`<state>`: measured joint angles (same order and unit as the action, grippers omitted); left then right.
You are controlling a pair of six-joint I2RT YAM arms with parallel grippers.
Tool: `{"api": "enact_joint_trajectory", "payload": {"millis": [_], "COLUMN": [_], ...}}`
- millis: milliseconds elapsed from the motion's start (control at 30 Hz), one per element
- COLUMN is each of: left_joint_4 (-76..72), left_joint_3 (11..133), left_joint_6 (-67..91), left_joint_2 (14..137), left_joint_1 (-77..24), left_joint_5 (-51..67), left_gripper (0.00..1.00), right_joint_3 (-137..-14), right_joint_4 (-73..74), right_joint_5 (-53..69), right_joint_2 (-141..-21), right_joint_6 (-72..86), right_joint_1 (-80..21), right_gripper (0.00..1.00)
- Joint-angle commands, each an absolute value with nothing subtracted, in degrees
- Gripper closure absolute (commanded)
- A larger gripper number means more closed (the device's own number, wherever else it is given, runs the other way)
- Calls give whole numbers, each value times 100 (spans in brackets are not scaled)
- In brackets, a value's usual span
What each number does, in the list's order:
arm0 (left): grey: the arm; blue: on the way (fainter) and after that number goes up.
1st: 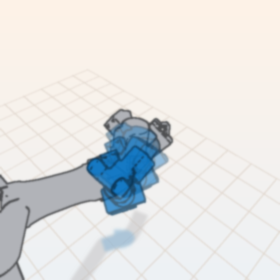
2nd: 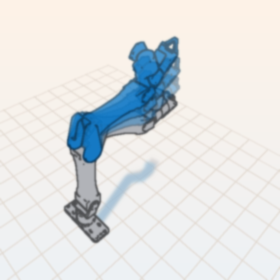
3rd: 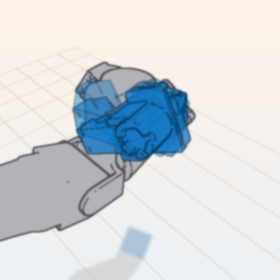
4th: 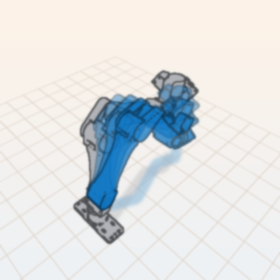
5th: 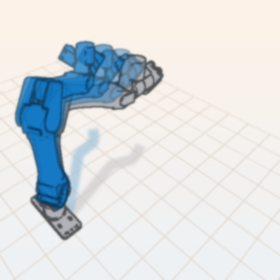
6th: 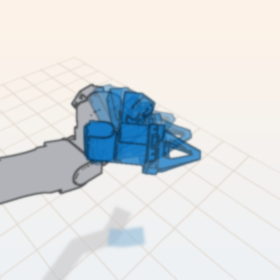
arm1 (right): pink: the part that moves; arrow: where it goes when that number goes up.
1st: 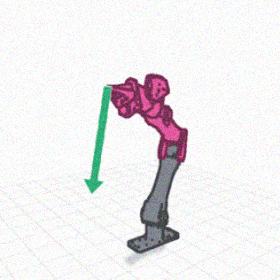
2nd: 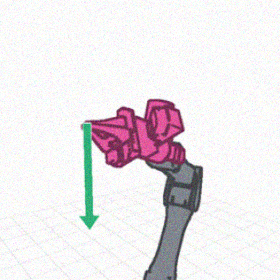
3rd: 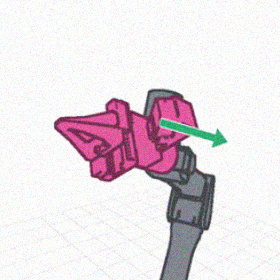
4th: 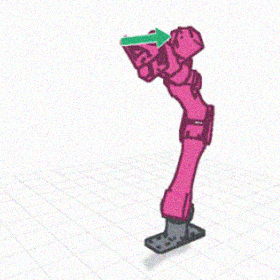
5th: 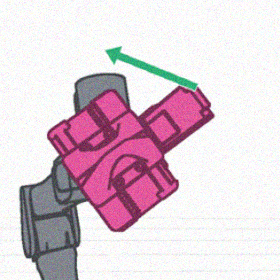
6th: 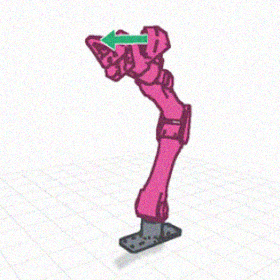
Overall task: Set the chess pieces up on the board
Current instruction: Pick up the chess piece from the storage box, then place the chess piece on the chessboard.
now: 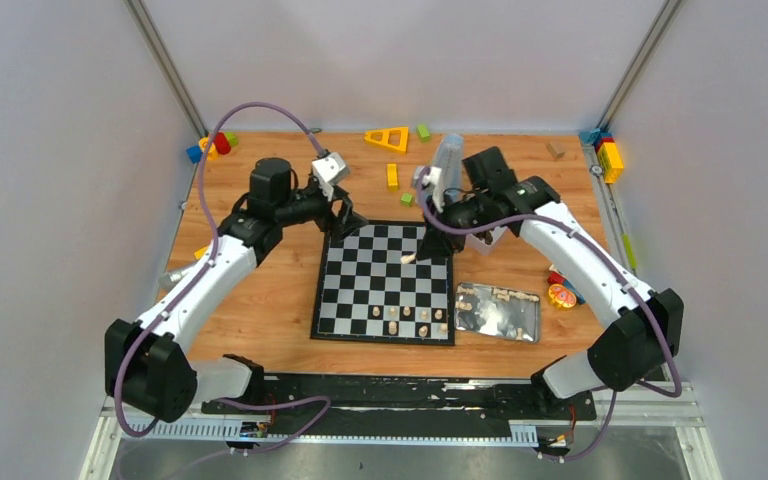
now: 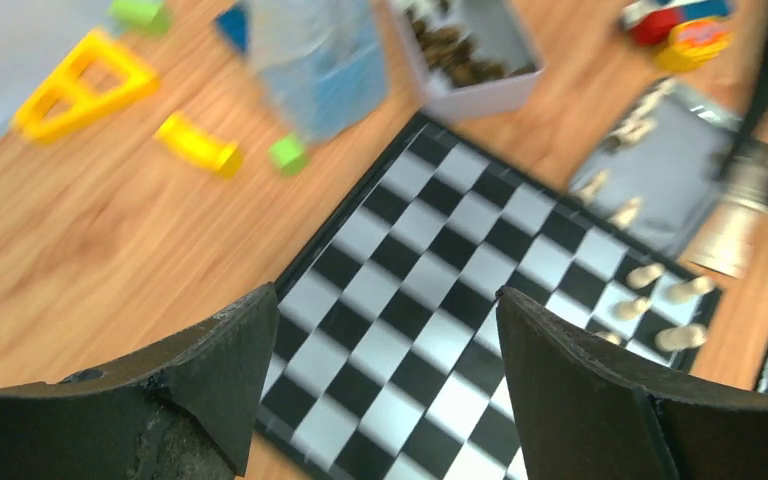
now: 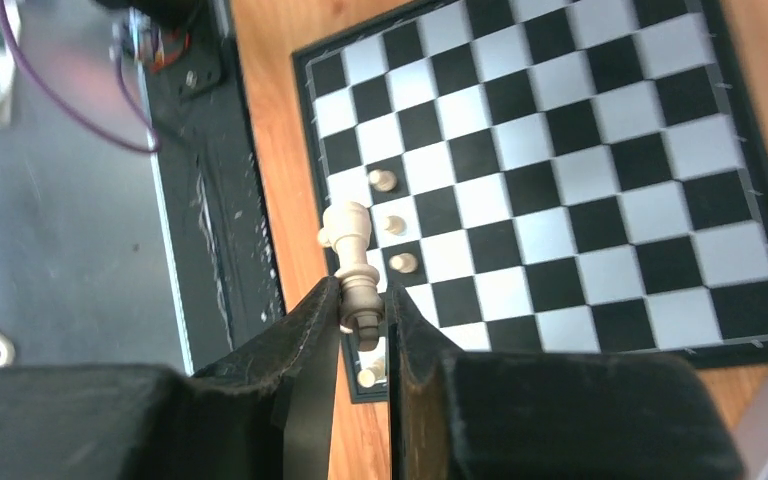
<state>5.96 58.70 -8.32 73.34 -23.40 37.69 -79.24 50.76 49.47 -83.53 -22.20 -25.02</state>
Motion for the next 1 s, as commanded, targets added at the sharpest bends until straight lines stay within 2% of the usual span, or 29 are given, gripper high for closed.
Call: {"api": "enact_joint_trajectory", "payload": {"millis": [0,233,400,600,967], "left_joint_4": [2188,3192,3372,3458,3419], "left_joint_3": [6119,6354,6310,6337,6312], "left_joint_6": [-1548,-1364,-1255,-1123,-1078], "left_joint_2": [6871,6669,6508,6510,6501], "left_joint_1": [-1688,-542,78,673,712], "left_joint_5": [2771,2111,1996,2361,2565], "left_gripper": [13,12,10,10,10], "right_joint_3": [-8556,-9587,-10186,-10509,-10612], "right_joint_4": [6037,6921,7419,7545,7512], "right_joint_5": [3402,1952,1098,599,265], "right_joint_2": [-8612,-9914,-10845,-11470,-11836], "right_joint_6": [-2866,-3130,-3177,-3205,-3078], "right_joint_1": [-3626,-5261,-6002,-6439,-6649], "right_gripper": [100,100,100,100,100]}}
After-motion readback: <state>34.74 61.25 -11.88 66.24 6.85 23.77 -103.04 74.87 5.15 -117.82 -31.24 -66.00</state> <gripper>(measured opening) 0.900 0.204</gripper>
